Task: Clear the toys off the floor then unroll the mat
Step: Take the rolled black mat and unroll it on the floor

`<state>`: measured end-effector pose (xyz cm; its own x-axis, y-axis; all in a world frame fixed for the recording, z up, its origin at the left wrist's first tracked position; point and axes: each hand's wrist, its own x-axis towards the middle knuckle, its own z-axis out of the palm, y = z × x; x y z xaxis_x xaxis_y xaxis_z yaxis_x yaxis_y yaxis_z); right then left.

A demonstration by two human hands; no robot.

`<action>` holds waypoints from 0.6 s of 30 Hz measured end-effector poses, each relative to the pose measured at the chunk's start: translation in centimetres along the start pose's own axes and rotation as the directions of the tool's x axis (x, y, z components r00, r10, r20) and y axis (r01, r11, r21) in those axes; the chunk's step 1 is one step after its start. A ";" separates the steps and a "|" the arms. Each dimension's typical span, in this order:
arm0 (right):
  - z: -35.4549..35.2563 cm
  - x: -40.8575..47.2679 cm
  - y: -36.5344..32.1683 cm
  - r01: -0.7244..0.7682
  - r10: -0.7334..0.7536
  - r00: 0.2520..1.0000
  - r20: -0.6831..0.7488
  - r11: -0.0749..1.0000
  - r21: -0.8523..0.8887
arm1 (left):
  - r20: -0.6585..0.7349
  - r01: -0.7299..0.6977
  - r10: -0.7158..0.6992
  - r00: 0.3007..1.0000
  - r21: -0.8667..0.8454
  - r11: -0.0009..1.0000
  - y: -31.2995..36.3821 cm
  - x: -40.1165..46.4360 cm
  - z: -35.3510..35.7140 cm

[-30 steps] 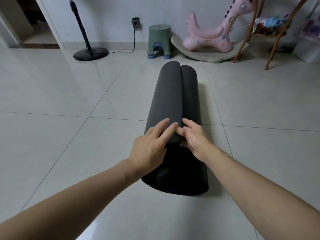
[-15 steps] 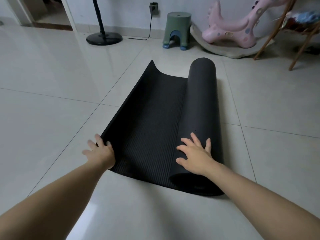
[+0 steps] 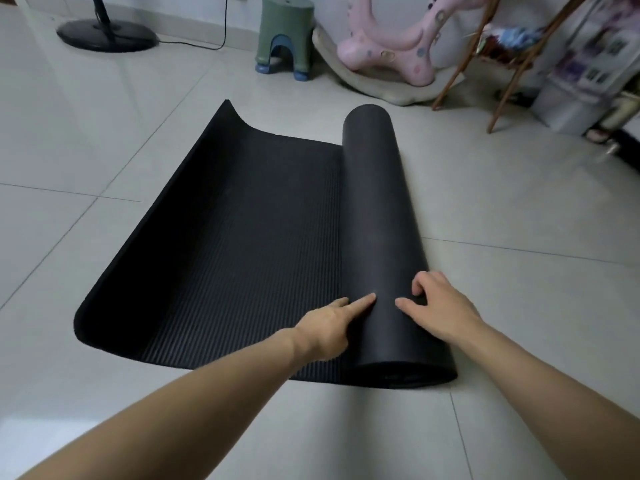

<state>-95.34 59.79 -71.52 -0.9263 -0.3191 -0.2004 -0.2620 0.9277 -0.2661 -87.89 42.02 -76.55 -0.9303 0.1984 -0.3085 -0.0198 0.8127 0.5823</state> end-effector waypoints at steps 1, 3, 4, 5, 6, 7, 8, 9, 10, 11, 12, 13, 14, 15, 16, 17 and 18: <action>-0.6 -0.2 1.6 -0.085 0.085 0.996 -0.005 0.996 0.028 | 0.022 -0.038 0.037 0.999 0.040 0.998 1.2 0.6 0.5; -1.1 -0.6 3.9 -0.163 0.165 0.986 -0.031 0.984 0.069 | 0.048 -0.107 0.103 0.994 0.087 0.991 3.1 1.5 1.2; -1.0 -0.8 4.5 -0.157 0.162 0.985 -0.061 0.984 0.081 | 0.062 -0.148 0.143 0.988 0.088 0.985 3.8 1.9 1.4; -0.7 -1.1 4.6 -0.135 0.143 0.985 -0.096 0.987 0.085 | 0.078 -0.195 0.189 0.979 0.079 0.978 4.3 2.2 1.6; -0.4 -1.3 4.7 -0.101 0.113 0.985 -0.134 0.991 0.088 | 0.095 -0.242 0.235 0.967 0.066 0.968 4.7 2.6 2.0; 0.0 -1.5 4.6 -0.080 0.092 0.986 -0.140 0.993 0.088 | 0.105 -0.278 0.270 0.957 0.063 0.959 4.8 2.8 2.3; 0.4 -1.5 4.5 -0.074 0.085 0.989 -0.121 0.993 0.093 | 0.113 -0.301 0.291 0.950 0.085 0.950 4.7 2.9 2.8; 0.6 -1.7 4.6 -0.102 0.110 0.992 -0.067 0.989 0.107 | 0.124 -0.303 0.287 0.950 0.135 0.943 4.5 3.1 3.5; 0.7 -1.6 4.9 -0.140 0.143 0.990 -0.009 0.982 0.126 | 0.136 -0.278 0.254 0.958 0.199 0.940 3.9 3.1 4.3; 0.8 -1.5 5.3 -0.189 0.184 0.982 0.051 0.970 0.153 | 0.153 -0.221 0.185 0.971 0.259 0.940 3.3 3.1 5.1; 0.7 -1.3 5.7 -0.239 0.225 0.970 0.096 0.955 0.178 | 0.166 -0.143 0.095 0.981 0.308 0.941 2.4 2.9 5.9; 0.7 -1.2 6.1 -0.290 0.266 0.954 0.136 0.935 0.206 | 0.181 -0.061 -0.007 0.983 0.367 0.928 1.5 2.8 6.5; 0.8 -1.0 6.5 -0.335 0.300 0.938 0.171 0.913 0.235 | 0.197 0.008 -0.107 0.975 0.444 0.896 0.6 2.6 7.0; 0.9 -0.7 6.7 -0.367 0.326 0.926 0.193 0.896 0.248 | 0.207 0.054 -0.189 0.960 0.527 0.848 -0.3 2.4 7.2; 1.0 -0.4 6.8 -0.385 0.340 0.918 0.205 0.889 0.247 | 0.210 0.073 -0.246 0.946 0.601 0.796 -1.1 2.2 7.2; 1.2 -0.2 7.0 -0.393 0.347 0.913 0.214 0.887 0.242 | 0.213 0.074 -0.279 0.936 0.658 0.749 -1.7 2.1 7.3; 1.4 0.0 7.1 -0.393 0.349 0.913 0.212 0.890 0.232 | 0.212 0.066 -0.292 0.932 0.694 0.716 -2.0 2.0 7.2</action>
<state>-96.85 66.05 -74.71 -0.8796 -0.0091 -0.4756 0.1940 0.9060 -0.3762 -87.09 44.74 -83.80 -0.7839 0.0638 -0.6177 0.1783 0.9759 -0.1256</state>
